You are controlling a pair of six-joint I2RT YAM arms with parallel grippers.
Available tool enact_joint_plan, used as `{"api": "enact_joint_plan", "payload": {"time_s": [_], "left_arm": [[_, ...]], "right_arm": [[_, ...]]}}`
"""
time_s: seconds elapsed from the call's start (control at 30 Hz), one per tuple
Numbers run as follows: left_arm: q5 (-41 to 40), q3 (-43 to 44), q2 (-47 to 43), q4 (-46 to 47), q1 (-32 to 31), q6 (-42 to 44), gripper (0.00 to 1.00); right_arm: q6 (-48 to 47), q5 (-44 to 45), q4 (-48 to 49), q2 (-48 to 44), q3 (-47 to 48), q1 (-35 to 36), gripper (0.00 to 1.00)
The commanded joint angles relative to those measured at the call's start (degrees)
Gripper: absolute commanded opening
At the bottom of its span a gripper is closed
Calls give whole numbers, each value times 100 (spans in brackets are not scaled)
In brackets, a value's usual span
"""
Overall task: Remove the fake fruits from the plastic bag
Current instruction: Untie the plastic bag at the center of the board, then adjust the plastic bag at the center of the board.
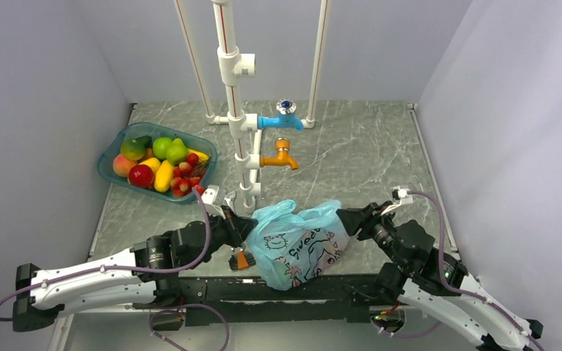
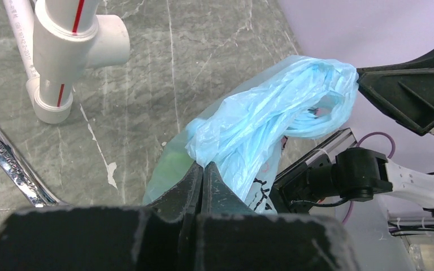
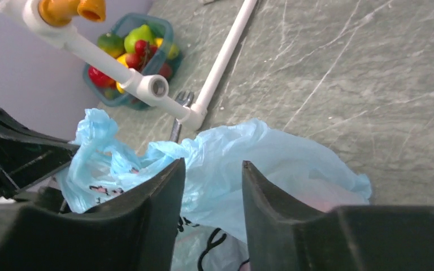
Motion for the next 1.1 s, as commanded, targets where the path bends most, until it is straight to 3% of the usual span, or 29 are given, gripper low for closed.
{"api": "enact_joint_plan", "payload": {"time_s": [0.0, 0.07, 0.13, 0.17, 0.3, 0.4, 0.5, 0.73, 0.9, 1.0, 1.07], "left_arm": [[-46, 196, 66, 118, 20, -36, 0], [-40, 228, 94, 120, 20, 1, 0], [-9, 171, 92, 208, 20, -16, 0], [0, 141, 99, 267, 20, -30, 0], [-21, 245, 144, 161, 20, -5, 0], [-84, 378, 119, -104, 20, 80, 0], [-124, 481, 32, -317, 20, 132, 0], [-116, 240, -123, -216, 20, -34, 0], [-13, 240, -74, -87, 20, 13, 0], [-39, 374, 54, -255, 20, -24, 0], [-22, 356, 94, -251, 20, -60, 0]], "right_arm": [[-870, 162, -243, 339, 534, 10, 51], [-820, 109, -533, 760, 993, 21, 65], [-978, -328, -579, 1231, 1554, 20, 92], [-1183, -686, -549, 1498, 1792, 20, 98], [-2028, -2530, -1138, 3063, 2941, 28, 99], [-2483, -3750, -1064, 3513, 2950, 39, 99], [-2638, -4096, -927, 3799, 2873, 251, 93], [-2678, -1497, -1054, 4220, 2741, 1360, 87], [-2164, 1452, -1062, 4792, 2544, 2230, 85], [-1624, 2392, -1235, 5061, 2640, 2286, 85], [-1653, 2578, -1035, 5050, 2592, 2287, 79]]}}
